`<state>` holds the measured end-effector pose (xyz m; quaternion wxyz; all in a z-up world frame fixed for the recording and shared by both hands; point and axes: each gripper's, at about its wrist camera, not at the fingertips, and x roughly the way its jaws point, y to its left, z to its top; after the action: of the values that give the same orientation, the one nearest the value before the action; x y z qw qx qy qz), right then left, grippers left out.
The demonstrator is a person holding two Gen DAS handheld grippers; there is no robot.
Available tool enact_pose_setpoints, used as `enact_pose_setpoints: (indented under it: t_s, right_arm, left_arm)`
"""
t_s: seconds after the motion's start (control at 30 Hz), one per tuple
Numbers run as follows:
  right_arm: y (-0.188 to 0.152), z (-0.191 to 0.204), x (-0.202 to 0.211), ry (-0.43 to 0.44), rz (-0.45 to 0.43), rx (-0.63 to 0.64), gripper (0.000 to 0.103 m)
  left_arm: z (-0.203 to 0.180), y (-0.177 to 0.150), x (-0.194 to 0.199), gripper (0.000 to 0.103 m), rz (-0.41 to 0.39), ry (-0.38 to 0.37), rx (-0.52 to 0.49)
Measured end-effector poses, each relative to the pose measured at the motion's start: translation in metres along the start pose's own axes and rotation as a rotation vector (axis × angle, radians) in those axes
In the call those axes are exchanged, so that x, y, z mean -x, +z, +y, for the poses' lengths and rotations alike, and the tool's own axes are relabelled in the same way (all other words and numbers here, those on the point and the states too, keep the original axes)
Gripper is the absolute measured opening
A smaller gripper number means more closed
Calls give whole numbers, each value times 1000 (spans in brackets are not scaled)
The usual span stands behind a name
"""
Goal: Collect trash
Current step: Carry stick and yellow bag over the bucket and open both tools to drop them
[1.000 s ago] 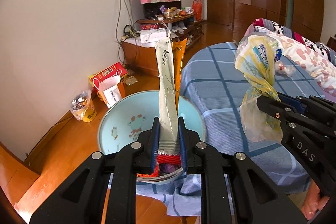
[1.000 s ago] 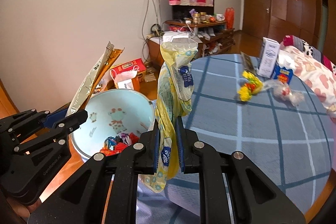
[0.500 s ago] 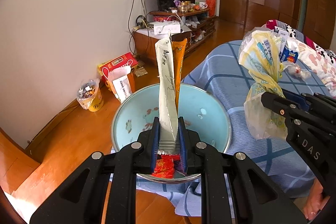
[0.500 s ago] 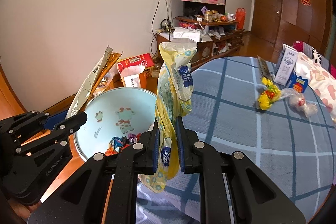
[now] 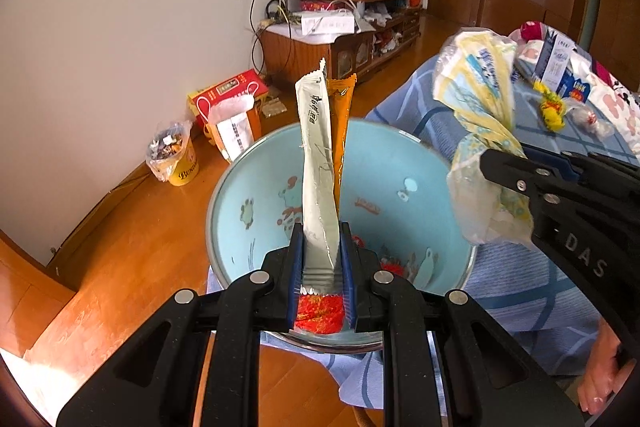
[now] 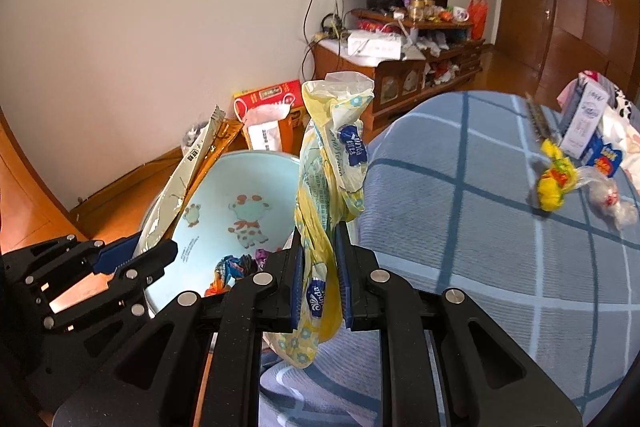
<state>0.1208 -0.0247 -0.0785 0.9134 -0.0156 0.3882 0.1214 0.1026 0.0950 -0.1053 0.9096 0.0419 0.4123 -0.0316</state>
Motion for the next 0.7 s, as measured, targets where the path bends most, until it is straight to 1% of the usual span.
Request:
enact_pose_setpoints:
  t_s: [0.2,0.27,0.3,0.33,0.37,0.4,0.43,0.47,0.5,0.57,0.6,0.63,0.67,0.7]
  right_arm:
    - [2,5,-28,17,60,26,18]
    - [4,6,-34,29,79,27,25]
    - [4,6,-37,35,88,29,26]
    - [5,6,-40,34,95,32,30]
    - [6,7,-41,35,98,34,35]
    - [7,7,-42,40,98,33,38]
    - [7,7,-41,44,97,31,42]
    - [8,6,-40,45,93,30,43]
    - [9,5,-37,41,85,26,43]
    - [10,2,-33,36,75,9,43]
    - [11,1,-31,38,68,-2,43]
    - [12,0,-28,37,63,-7,45]
    - [12,-1,-25,33,56,-12,52]
    - [13,-4,-19,22,39,-19,56]
  left_arm:
    - [2,-4,-15,17,49,11,0]
    - [5,-6,-22,19,72,17,6]
    - [7,-7,-25,22,84,22,12]
    - [8,-7,-26,26,90,26,13]
    - [9,-7,-28,27,95,33,11]
    - [10,-7,-29,31,97,39,9]
    - [10,-7,-28,38,96,42,8]
    - [11,-6,-26,42,92,46,9]
    - [11,-5,-24,48,87,50,11]
    - [11,-4,-21,50,77,62,10]
    - [11,-3,-18,53,70,74,7]
    - [10,-3,-15,61,60,88,3]
    - [11,-3,-13,66,52,103,3]
    - [11,-2,-10,77,42,122,7]
